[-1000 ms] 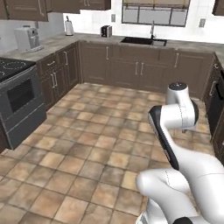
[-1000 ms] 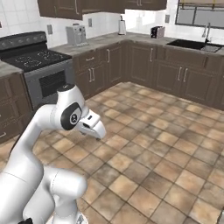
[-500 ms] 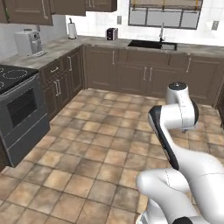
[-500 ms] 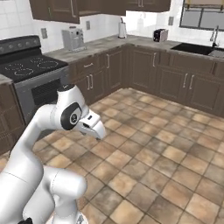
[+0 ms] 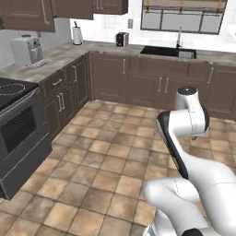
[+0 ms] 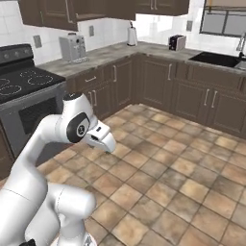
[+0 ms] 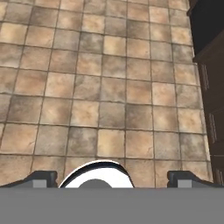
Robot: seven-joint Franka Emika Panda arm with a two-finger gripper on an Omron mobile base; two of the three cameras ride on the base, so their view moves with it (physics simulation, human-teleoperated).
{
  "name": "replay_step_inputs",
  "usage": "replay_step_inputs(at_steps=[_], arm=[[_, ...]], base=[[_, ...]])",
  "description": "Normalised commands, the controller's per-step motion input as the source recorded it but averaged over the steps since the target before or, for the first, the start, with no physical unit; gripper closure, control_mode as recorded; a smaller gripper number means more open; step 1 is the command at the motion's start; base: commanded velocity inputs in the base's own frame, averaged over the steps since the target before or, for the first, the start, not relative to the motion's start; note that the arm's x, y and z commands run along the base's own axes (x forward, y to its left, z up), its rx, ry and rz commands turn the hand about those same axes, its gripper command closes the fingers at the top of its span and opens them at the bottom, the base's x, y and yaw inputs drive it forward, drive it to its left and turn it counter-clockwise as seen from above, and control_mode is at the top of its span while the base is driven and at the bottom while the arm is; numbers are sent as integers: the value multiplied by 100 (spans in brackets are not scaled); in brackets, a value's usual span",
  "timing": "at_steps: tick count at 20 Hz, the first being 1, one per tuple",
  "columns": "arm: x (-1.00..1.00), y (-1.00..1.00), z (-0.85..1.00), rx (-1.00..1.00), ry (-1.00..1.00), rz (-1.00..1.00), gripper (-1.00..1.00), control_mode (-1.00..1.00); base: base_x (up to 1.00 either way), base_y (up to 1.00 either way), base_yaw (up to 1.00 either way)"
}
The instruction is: There is a tray on the dining counter. Grab the cup, mug, and pitcher and place them on the tray. The pitcher may be placed next to the tray if it cannot fit the tray.
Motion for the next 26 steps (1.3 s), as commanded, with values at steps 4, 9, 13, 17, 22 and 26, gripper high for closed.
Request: replay_step_inputs(at_steps=[4,9,13,17,22,26], arm=[[0,0,0,0,0,0,-100,100],[0,0,0,0,0,0,-100,100],[0,0,0,0,0,0,-100,100],[0,0,0,0,0,0,-100,100],[0,0,0,0,0,0,-100,100],[0,0,0,0,0,0,-100,100]], base=[[94,1,0],[94,0,0],[94,0,0],[94,0,0],[94,0,0],[94,0,0]])
